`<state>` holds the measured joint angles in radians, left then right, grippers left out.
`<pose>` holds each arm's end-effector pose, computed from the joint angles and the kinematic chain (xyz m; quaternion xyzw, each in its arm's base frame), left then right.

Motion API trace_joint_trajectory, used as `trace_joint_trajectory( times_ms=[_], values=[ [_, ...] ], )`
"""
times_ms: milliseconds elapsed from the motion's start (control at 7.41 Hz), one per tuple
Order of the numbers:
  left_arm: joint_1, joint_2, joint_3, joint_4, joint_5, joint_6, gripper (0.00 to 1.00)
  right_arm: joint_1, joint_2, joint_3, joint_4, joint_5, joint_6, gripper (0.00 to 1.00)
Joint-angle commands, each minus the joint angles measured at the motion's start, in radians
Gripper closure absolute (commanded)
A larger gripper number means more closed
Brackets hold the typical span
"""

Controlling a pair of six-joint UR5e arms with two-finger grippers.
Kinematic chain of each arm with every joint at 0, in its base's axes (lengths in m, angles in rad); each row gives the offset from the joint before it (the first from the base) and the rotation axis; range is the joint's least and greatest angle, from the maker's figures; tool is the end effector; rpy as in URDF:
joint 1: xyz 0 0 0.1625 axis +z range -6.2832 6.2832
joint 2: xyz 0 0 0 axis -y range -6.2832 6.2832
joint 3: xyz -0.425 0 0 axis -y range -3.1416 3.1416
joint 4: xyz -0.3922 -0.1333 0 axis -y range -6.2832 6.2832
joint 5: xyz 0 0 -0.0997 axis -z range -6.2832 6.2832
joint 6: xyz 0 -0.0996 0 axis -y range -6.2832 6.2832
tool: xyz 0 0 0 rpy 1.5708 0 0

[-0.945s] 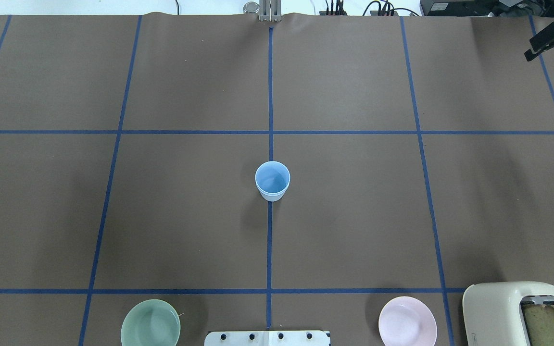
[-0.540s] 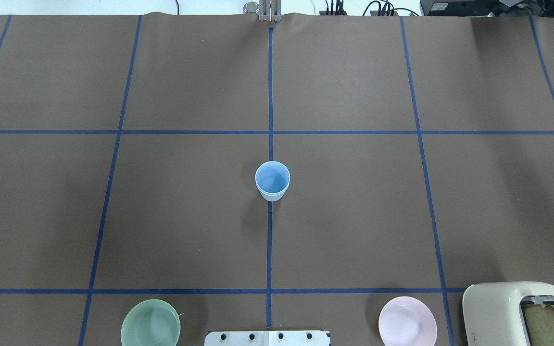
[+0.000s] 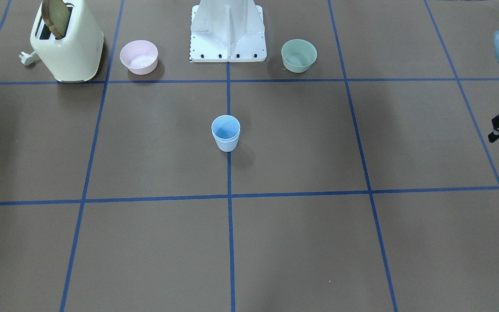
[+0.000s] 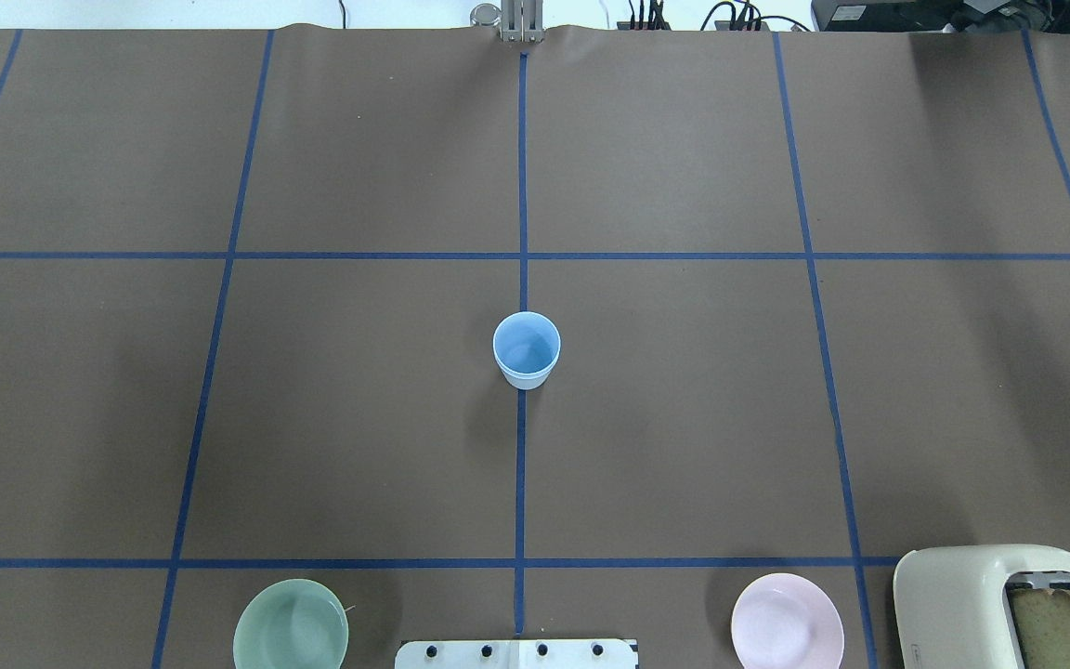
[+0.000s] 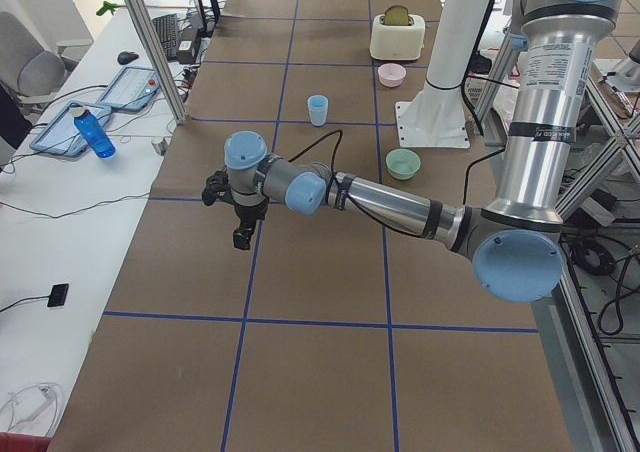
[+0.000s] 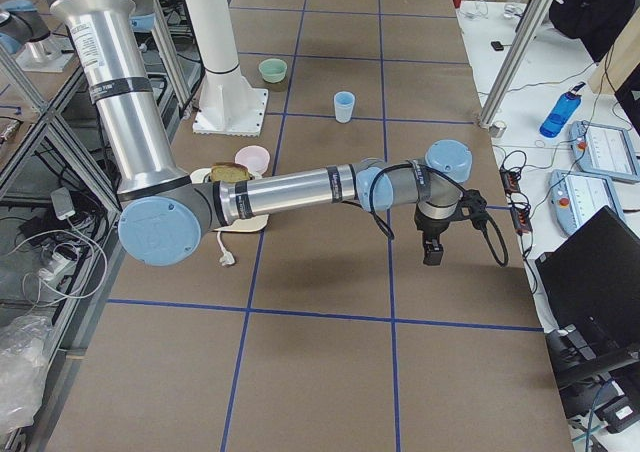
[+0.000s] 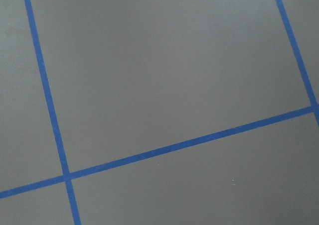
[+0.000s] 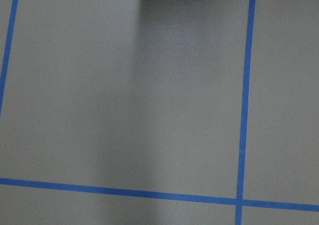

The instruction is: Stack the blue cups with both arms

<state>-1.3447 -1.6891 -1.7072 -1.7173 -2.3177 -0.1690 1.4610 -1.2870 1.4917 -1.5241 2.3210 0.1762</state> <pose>0.0593 -0.5507 0.5141 0.1118 0.3870 0.0987 0.9100 -0.0027 -0.6211 0.5365 0.0637 -0.3764 -0.0153 0.9241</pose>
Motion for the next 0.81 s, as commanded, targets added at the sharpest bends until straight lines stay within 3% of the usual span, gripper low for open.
trace_joint_trajectory(
  times_ms=[0,675],
  values=[
    [-0.001,0.005,0.0,-0.001,0.001,-0.001,0.02,-0.001,-0.005,0.009,0.004,-0.008,0.006,0.0],
    [-0.043,0.017,0.004,0.034,0.001,-0.058,0.02,-0.001,-0.009,0.004,0.002,-0.017,0.006,0.0]
  ],
)
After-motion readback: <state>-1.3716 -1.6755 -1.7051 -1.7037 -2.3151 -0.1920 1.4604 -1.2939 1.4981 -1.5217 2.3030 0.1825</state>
